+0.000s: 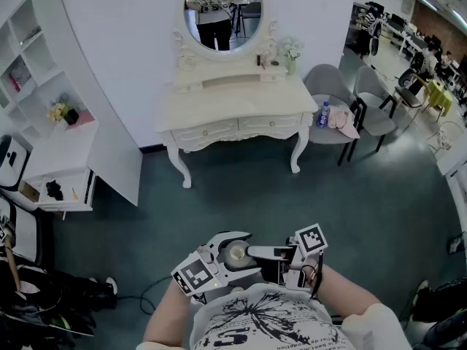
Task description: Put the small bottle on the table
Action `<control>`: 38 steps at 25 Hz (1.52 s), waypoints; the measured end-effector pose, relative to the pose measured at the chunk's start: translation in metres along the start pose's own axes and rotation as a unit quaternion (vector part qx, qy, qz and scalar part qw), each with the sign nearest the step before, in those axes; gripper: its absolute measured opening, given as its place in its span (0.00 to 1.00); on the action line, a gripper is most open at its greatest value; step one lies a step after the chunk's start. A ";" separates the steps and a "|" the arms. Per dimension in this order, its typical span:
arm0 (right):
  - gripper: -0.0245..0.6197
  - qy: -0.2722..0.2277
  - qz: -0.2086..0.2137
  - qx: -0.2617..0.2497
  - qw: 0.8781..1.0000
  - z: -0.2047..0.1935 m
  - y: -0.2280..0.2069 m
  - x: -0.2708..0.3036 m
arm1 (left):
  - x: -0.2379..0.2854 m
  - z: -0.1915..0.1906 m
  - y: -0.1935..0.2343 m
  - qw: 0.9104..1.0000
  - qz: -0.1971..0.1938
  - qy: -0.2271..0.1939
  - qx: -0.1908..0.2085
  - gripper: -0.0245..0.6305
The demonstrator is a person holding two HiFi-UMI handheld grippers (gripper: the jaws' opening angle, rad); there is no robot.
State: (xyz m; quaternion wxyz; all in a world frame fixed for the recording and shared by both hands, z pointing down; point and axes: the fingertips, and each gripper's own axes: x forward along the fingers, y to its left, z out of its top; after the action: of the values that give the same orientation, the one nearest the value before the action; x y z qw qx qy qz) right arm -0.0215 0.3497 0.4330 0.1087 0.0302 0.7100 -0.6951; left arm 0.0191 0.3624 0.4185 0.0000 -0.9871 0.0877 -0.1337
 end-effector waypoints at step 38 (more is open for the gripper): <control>0.59 -0.002 -0.011 0.020 1.000 0.142 -0.013 -0.024 | 0.063 -0.001 0.131 1.000 0.006 -0.011 -0.024 0.58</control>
State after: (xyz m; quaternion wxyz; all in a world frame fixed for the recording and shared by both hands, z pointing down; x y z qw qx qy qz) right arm 0.0150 0.2103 0.4494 0.1022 0.0234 0.6957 -0.7106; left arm 0.0555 0.2223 0.4333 -0.0215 -0.9877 0.0971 -0.1209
